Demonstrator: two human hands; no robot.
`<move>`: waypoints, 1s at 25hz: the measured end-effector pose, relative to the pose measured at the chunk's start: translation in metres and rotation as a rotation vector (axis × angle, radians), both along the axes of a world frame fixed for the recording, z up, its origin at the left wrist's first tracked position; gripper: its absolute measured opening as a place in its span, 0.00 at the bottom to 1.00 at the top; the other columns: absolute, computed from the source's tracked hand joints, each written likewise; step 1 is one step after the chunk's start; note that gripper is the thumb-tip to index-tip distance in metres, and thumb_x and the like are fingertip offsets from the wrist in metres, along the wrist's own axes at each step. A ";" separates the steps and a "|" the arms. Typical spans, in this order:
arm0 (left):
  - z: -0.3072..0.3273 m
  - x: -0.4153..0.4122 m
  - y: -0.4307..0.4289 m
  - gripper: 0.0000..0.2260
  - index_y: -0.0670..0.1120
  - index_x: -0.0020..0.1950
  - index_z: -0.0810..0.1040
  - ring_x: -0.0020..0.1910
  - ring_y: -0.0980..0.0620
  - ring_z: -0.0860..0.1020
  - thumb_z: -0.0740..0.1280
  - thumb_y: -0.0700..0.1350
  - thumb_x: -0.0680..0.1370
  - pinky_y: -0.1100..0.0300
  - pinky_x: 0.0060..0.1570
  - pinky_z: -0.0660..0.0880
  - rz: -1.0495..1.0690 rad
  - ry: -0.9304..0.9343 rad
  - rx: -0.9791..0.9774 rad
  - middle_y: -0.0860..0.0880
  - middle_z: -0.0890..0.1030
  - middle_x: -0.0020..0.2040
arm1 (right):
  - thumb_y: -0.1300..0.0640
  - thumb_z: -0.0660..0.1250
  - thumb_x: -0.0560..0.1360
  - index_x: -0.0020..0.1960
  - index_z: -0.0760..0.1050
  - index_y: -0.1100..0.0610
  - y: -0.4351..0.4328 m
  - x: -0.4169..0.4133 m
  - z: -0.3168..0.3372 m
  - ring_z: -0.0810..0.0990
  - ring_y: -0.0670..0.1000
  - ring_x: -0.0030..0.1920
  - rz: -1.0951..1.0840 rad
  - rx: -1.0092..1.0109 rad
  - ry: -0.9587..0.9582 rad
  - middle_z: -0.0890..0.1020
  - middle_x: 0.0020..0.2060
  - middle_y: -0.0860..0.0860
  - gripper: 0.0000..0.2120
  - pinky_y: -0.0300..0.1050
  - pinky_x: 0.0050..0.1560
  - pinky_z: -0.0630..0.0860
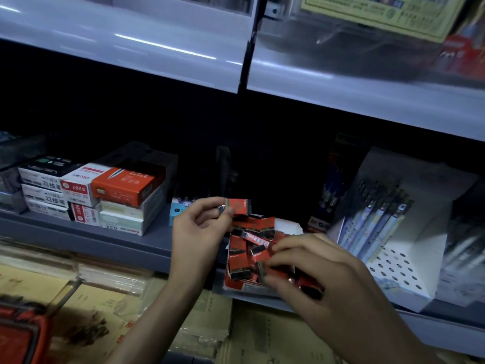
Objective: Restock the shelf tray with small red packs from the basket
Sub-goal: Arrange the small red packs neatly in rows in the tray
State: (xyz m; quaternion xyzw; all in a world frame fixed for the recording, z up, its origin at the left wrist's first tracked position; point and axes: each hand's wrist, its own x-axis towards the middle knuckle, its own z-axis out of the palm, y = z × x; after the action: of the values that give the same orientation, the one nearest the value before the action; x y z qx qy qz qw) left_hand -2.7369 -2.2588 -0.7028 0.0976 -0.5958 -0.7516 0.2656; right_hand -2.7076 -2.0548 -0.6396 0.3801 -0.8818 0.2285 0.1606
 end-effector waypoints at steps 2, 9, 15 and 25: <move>0.001 0.000 0.000 0.06 0.46 0.54 0.84 0.45 0.47 0.87 0.75 0.41 0.77 0.59 0.43 0.84 0.009 -0.005 -0.002 0.45 0.87 0.44 | 0.44 0.68 0.78 0.50 0.83 0.42 0.002 -0.010 0.012 0.79 0.38 0.51 -0.099 -0.101 -0.035 0.80 0.47 0.33 0.06 0.34 0.50 0.75; 0.002 -0.004 0.003 0.07 0.46 0.54 0.84 0.44 0.48 0.86 0.75 0.41 0.77 0.64 0.39 0.82 0.035 -0.015 0.002 0.44 0.87 0.44 | 0.49 0.72 0.78 0.56 0.83 0.46 -0.014 -0.082 0.023 0.80 0.44 0.49 -0.429 0.186 -0.323 0.83 0.49 0.43 0.07 0.43 0.51 0.78; 0.001 -0.004 0.000 0.07 0.46 0.54 0.84 0.43 0.48 0.87 0.75 0.41 0.77 0.63 0.40 0.83 0.015 -0.005 -0.003 0.45 0.87 0.44 | 0.55 0.77 0.74 0.57 0.82 0.52 -0.039 -0.108 0.019 0.82 0.50 0.51 -0.467 0.472 -0.560 0.82 0.53 0.50 0.13 0.45 0.53 0.81; -0.002 -0.002 -0.002 0.07 0.45 0.54 0.84 0.45 0.43 0.86 0.75 0.40 0.77 0.58 0.43 0.83 0.009 0.002 -0.020 0.43 0.87 0.43 | 0.52 0.76 0.73 0.53 0.80 0.51 -0.037 -0.117 0.015 0.82 0.50 0.48 -0.455 0.465 -0.529 0.81 0.46 0.48 0.11 0.44 0.48 0.80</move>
State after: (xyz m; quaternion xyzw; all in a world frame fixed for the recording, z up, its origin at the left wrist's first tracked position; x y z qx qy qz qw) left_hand -2.7392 -2.2607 -0.7044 0.0969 -0.6027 -0.7445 0.2705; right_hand -2.8243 -2.0917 -0.6243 0.1300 -0.9822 0.0719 -0.1151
